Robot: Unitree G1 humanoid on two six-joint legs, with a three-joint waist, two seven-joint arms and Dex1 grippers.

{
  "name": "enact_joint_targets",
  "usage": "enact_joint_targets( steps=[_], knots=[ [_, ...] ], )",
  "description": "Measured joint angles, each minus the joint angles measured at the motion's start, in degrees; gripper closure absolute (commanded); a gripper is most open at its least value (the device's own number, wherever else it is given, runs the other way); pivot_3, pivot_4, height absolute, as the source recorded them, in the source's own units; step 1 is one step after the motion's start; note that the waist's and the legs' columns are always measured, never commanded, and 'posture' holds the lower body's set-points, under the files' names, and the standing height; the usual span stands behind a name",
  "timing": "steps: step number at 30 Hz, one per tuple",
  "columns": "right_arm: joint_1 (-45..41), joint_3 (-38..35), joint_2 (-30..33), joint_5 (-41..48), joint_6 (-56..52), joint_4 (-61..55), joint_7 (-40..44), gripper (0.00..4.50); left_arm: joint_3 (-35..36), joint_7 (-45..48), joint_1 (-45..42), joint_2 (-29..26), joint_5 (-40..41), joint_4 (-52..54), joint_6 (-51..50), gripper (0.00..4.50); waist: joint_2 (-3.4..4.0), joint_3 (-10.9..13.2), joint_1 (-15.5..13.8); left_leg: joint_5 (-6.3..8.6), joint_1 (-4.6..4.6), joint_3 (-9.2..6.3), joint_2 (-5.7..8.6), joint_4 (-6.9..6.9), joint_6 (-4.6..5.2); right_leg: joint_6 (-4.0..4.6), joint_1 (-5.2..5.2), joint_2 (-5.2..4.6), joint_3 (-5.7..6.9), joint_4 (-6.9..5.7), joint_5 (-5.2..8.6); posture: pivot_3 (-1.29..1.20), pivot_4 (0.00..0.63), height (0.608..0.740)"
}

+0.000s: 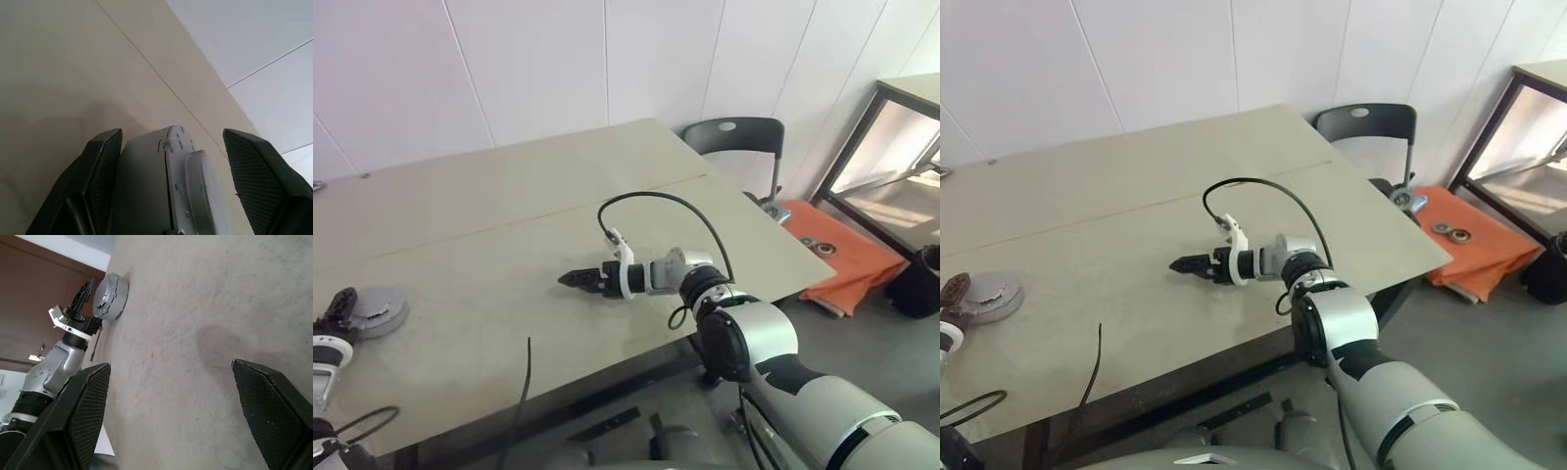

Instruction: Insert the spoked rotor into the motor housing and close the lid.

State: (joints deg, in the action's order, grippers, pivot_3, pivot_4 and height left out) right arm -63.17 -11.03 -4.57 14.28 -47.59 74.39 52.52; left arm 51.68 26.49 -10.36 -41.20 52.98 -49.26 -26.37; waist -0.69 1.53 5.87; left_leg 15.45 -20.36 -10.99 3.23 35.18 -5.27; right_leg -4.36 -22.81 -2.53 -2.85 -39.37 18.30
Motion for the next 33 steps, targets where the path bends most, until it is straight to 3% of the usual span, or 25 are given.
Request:
enact_joint_targets(
  steps=[5, 14, 19, 25, 31, 33],
  knots=[
    [0.24, 0.02, -0.22, -0.03, 0.29, 0.0, -0.15, 0.34, 1.66, 1.39, 5.58, -1.83, 0.02, 3.34, -2.18, 1.0, 0.01, 0.01, 0.31, 0.0, 0.01, 0.0, -0.04, -0.02, 0.0, 0.0, -0.02, 0.0, -0.01, -0.02, 0.0, 0.0, 0.0, 0.74],
    [1.09, 0.03, -1.19, -0.15, 1.13, 0.01, -0.56, 0.34, 8.36, 6.67, 21.97, -9.86, 0.08, 12.39, -10.15, 1.0, 0.11, 0.07, 0.22, 0.01, 0.12, 0.01, -0.03, -0.06, 0.01, 0.01, -0.01, 0.01, 0.0, -0.03, 0.01, 0.0, 0.0, 0.74],
    [1.12, 0.99, -1.09, -0.57, 1.65, -0.07, 1.64, 0.34, 8.04, 8.5, 27.65, -8.89, 2.42, 32.66, -18.66, 1.0, 0.18, 0.11, -1.0, 0.01, 0.21, 0.0, -0.01, -0.03, 0.0, 0.01, 0.16, -0.06, 0.16, 0.08, 0.01, 0.0, 0.0, 0.74],
    [-0.48, 10.09, 1.34, -4.61, 3.16, -3.64, 18.4, 0.34, -6.21, 10.66, 22.28, -8.2, 4.96, 56.51, -23.3, 1.0, 0.39, 0.25, -1.75, 0.0, 0.41, 0.12, 0.04, -0.03, -0.02, 0.0, 0.49, 0.03, 0.16, 0.09, 0.01, 0.0, 0.0, 0.74],
    [-2.18, 15.55, 8.19, -8.02, 14.84, -9.68, 27.77, 0.34, -24.96, 19.38, 16.54, -10.06, -5.11, 62.91, -15.54, 1.0, 0.48, 0.3, -1.1, 0.0, 0.21, 0.25, 0.02, -0.16, -0.02, 0.0, 0.17, 0.06, -0.01, 0.14, 0.01, 0.0, 0.0, 0.74],
    [-1.39, 17.88, 9.81, -9.91, 23.54, -13.91, 28.63, 0.34, -31.52, 22.73, 14.08, -10.21, -10.63, 62.67, -10.69, 1.0, 0.55, 0.33, -0.89, -0.01, 0.06, 0.23, 0.0, -0.15, -0.03, -0.01, 0.03, 0.06, -0.03, 0.13, 0.01, 0.0, 0.0, 0.74]
  ],
)
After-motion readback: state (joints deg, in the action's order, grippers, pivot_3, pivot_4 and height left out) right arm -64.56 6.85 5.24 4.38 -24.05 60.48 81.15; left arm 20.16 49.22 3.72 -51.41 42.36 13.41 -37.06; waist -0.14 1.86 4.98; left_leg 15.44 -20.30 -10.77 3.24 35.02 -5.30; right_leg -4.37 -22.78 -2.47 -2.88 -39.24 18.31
